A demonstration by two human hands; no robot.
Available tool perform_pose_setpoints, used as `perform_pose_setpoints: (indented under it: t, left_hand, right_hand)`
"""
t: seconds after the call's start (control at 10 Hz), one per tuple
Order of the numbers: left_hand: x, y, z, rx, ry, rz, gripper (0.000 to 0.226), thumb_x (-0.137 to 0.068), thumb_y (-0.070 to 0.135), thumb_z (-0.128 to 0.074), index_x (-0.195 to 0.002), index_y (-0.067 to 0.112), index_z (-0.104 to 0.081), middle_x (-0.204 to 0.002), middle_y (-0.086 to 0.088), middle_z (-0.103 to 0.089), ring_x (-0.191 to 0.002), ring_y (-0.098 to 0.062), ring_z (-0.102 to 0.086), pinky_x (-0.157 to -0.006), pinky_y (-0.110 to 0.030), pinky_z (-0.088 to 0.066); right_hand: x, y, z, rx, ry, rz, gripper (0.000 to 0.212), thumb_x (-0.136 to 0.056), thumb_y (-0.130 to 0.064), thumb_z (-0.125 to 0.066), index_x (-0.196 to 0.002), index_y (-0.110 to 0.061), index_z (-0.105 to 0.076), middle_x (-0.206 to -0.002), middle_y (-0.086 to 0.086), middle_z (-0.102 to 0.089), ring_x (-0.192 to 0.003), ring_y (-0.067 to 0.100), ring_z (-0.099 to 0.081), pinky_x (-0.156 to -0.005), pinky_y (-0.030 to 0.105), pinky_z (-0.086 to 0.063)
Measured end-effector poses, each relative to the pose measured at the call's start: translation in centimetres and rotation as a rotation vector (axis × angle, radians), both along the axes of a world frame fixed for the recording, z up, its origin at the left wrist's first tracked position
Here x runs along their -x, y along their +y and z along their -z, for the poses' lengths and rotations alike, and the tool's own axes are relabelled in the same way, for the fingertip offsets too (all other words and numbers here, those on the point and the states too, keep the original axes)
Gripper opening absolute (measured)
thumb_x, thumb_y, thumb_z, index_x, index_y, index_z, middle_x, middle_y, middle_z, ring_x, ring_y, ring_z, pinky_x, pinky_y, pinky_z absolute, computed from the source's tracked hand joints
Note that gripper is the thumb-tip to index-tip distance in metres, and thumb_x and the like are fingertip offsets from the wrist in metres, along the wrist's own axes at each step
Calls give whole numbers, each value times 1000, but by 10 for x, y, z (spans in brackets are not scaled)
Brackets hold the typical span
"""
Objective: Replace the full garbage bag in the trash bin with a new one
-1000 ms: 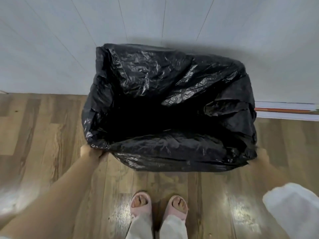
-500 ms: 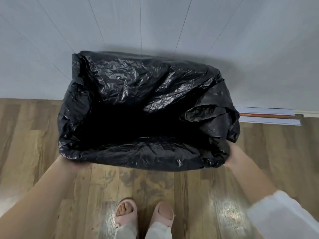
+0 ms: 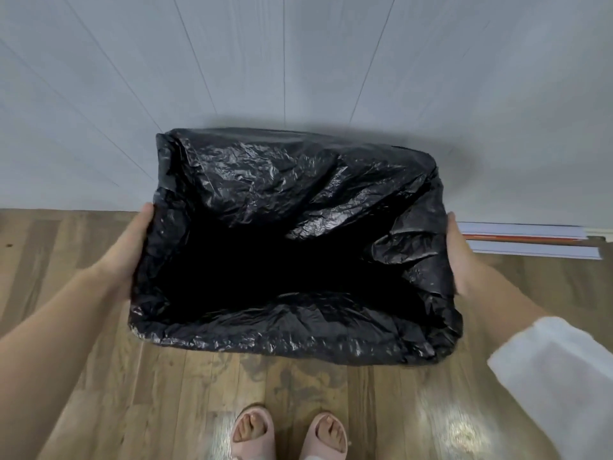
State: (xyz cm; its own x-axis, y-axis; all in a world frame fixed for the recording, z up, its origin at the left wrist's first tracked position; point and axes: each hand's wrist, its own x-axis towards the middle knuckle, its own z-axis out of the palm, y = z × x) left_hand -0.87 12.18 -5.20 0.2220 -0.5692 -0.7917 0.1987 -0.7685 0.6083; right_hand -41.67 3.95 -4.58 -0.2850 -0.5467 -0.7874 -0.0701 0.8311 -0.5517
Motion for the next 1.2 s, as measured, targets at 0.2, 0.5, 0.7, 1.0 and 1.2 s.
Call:
perform_pose_setpoints:
  t: [0.2, 0.5, 0.7, 1.0, 1.2]
  left_hand:
    - [-4, -2, 21, 18, -52, -61, 45, -89, 58, -38, -76, 25, -66, -54, 8, -74, -48, -8, -70, -62, -32, -43]
    - [-4, -47, -7, 227, -513, 220, 69, -85, 35, -62, -141, 18, -27, -121, -5, -52, -106, -24, -53, -86, -33, -43]
    - [7, -56, -1, 176, -759, 351, 37, -83, 4, -56, -119, -1, -51, -119, -27, -60, -111, -37, -56, -96, -41, -43]
    - [12, -45, -5, 161, -753, 233, 34, -84, 7, -56, -117, 2, -54, -116, -27, -62, -107, -40, -58, -90, -45, -46]
    - [12, -22, -21, 177, -482, 140, 90, -81, 28, -69, -148, 14, -11, -152, -12, -30, -137, -29, -34, -111, -42, -30]
  right_hand:
    - [14, -4, 29, 95, -56, -53, 46, -100, -32, -31, -72, -18, -64, -51, 0, -67, -45, 17, -60, -48, 16, -48]
    - [-12, -37, -14, 462, 512, -571, 66, -90, -49, -46, -144, -19, -22, -142, 16, -43, -122, 30, -46, -101, 34, -33]
    - [-22, -30, -2, 503, 770, -715, 71, -87, -4, -51, -146, -19, -15, -93, 27, -63, -86, 46, -60, -76, 45, -48]
    - [-9, -20, -54, 314, 636, -845, 77, -92, -38, -48, -149, -20, 1, -155, 15, -16, -138, 33, -28, -112, 42, -25]
    - [29, 85, -88, 334, 747, -915, 60, -94, -29, -45, -147, -17, -18, -151, 13, -29, -138, 29, -29, -113, 41, -24]
